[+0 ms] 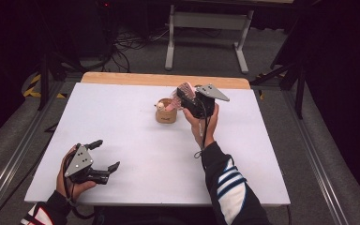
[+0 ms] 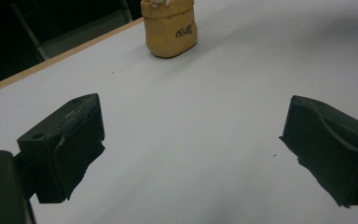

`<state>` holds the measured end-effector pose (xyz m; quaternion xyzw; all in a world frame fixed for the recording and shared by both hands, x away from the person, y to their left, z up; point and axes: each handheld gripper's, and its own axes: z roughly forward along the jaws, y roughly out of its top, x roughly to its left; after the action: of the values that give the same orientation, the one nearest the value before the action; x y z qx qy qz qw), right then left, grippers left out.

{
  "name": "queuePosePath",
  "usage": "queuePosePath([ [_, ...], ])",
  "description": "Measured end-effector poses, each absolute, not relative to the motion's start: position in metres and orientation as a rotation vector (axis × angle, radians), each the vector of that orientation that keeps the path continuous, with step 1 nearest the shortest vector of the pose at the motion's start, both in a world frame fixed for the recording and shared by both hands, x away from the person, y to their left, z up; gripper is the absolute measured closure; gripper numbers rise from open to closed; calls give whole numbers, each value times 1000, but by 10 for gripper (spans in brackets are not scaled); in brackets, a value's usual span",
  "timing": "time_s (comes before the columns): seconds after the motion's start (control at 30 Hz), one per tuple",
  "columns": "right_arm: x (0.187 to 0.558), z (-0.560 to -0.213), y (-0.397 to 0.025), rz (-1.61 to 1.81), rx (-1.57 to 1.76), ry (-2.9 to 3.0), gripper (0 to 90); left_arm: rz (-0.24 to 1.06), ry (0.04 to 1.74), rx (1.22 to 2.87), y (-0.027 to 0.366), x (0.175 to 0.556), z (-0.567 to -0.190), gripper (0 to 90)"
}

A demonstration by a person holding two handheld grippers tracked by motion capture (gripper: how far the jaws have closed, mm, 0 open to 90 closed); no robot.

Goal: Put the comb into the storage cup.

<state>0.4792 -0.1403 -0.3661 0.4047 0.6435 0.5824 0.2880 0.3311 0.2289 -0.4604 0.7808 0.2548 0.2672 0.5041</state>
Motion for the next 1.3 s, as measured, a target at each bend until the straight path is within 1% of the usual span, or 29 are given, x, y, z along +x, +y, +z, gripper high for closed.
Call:
queuePosePath([
  [0.37,482,-370,-146,1555,1120,1730,604,647,614,1885,228,331,-461,65],
  [0.57,479,-372,-145,1504,1083,1749,594,648,612,1900,227,332,-461,65],
  [0.8,480,-377,-153,1504,1115,1743,585,642,616,1895,227,332,-462,65],
  [1.3,480,-385,-162,1489,1138,1740,516,648,617,1908,227,334,-462,68],
])
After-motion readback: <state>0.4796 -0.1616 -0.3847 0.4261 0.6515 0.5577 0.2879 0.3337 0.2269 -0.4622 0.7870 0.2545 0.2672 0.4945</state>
